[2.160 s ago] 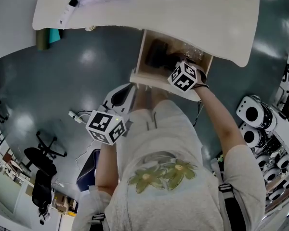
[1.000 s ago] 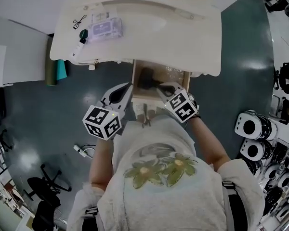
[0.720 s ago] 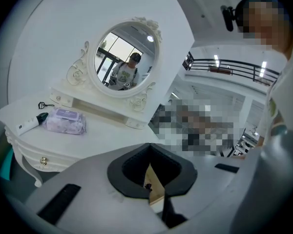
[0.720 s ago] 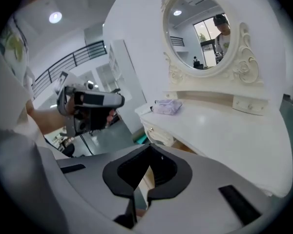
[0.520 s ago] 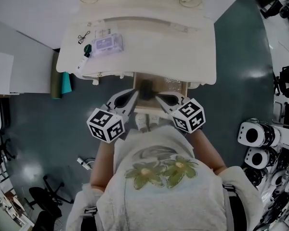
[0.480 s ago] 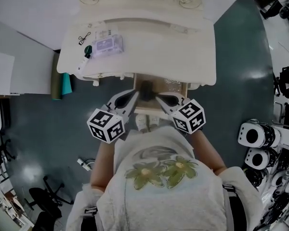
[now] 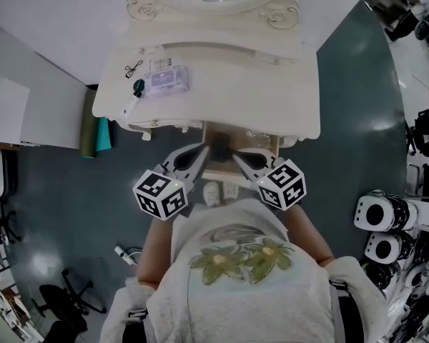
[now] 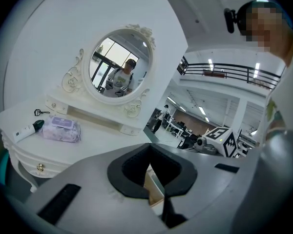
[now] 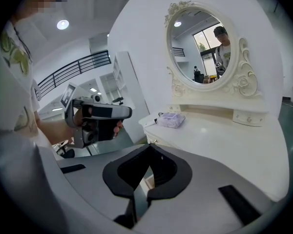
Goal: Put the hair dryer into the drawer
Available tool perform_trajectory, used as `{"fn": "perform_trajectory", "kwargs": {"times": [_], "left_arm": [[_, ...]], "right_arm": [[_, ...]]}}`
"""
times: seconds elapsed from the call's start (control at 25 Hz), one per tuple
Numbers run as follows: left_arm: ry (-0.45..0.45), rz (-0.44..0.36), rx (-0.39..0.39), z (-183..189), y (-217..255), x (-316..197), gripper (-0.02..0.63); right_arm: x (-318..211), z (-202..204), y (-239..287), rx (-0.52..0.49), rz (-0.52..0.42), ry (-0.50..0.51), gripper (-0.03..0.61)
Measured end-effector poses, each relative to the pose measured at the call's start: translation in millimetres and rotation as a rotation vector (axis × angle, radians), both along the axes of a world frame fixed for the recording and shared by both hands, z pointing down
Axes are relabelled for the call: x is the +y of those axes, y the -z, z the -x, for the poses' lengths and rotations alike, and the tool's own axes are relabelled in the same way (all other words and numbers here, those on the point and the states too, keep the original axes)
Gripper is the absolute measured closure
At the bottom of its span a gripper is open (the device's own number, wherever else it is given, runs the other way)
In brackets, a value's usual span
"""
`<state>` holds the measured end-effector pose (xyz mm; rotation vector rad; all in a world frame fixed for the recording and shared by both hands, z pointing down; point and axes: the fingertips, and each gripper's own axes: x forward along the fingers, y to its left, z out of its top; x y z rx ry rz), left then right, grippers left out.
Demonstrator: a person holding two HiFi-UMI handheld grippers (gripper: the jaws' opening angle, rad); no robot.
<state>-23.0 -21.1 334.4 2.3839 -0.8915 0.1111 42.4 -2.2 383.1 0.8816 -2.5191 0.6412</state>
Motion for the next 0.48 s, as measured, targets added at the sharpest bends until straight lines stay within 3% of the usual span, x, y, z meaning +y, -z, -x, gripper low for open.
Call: {"fn": "perform_trajectory", "kwargs": {"times": [0.24, 0.48], "left_arm": [[0.006, -0.047, -0.035, 4, 6, 3, 0.603], [0.02, -0.026, -0.017, 8, 6, 14, 0.603]], "right_arm": [[3, 1, 2, -0.002, 0.001, -0.008, 0.557], [15, 6, 7, -0.008, 0.011, -0.001, 0.557]]}}
